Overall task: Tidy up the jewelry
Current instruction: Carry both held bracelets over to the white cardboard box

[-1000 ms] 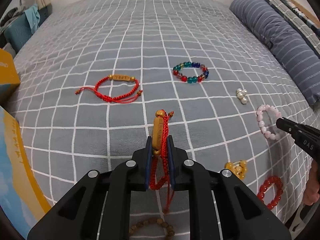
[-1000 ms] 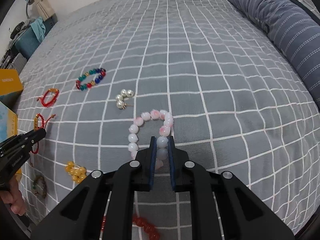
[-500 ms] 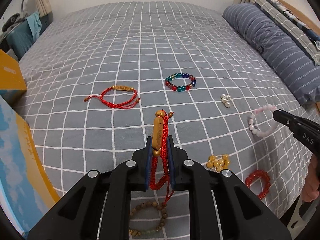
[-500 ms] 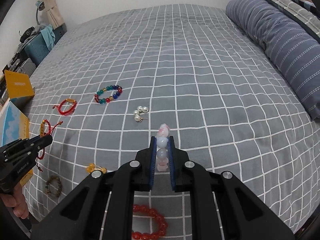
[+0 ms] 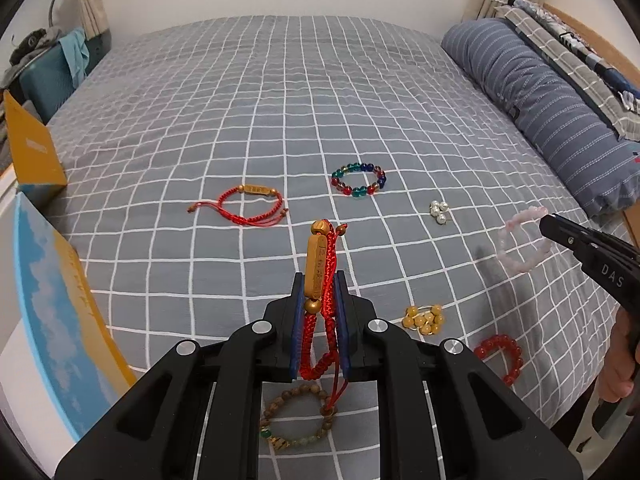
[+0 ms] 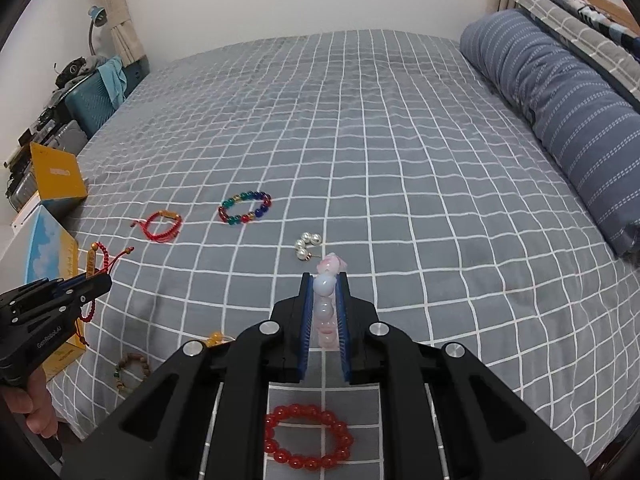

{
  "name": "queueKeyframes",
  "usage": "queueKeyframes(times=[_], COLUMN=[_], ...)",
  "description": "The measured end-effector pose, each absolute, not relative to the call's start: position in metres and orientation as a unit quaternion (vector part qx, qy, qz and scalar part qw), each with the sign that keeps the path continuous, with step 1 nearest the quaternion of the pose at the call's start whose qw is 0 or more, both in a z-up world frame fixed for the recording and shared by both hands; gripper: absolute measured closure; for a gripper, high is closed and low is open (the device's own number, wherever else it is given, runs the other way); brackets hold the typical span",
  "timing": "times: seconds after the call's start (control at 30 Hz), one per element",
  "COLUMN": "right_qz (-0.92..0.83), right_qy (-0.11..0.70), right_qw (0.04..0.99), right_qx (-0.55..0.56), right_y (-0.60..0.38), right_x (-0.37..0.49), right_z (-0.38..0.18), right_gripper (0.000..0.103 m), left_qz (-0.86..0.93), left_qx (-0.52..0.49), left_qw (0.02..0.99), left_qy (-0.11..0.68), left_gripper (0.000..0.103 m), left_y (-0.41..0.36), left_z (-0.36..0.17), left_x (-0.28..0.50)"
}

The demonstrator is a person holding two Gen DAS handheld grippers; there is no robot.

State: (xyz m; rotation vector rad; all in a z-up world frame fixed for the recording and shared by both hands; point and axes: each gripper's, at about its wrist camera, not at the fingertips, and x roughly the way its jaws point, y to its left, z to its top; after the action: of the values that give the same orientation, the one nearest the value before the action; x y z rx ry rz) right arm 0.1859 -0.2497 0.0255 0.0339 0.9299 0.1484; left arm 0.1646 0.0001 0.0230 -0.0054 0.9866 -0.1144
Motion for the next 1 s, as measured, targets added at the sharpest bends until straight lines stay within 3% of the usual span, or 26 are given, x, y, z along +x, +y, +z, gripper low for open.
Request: queueKeyframes(times=[0.5, 1.0], right_qz=[0.107, 0.220], right_qy=[0.416, 0.378], right_qw=[0.903, 0.899], right_qx=[-0.002, -0.035], right_y=[-0.209, -0.084], right_x=[0.181, 0.165], right_z=[0.067, 0.106], right_gripper=[0.092, 0.092], left_qz=[-0.021, 0.075], left_qx=[-0.012, -0.050], left_qw=[0.893, 0.906], left_qy=[0.449, 0.413], left_gripper=[0.090, 0.090], left_y=[0.039, 0.147], left_z=[0.064, 0.107], left_x=[0.149, 0.094])
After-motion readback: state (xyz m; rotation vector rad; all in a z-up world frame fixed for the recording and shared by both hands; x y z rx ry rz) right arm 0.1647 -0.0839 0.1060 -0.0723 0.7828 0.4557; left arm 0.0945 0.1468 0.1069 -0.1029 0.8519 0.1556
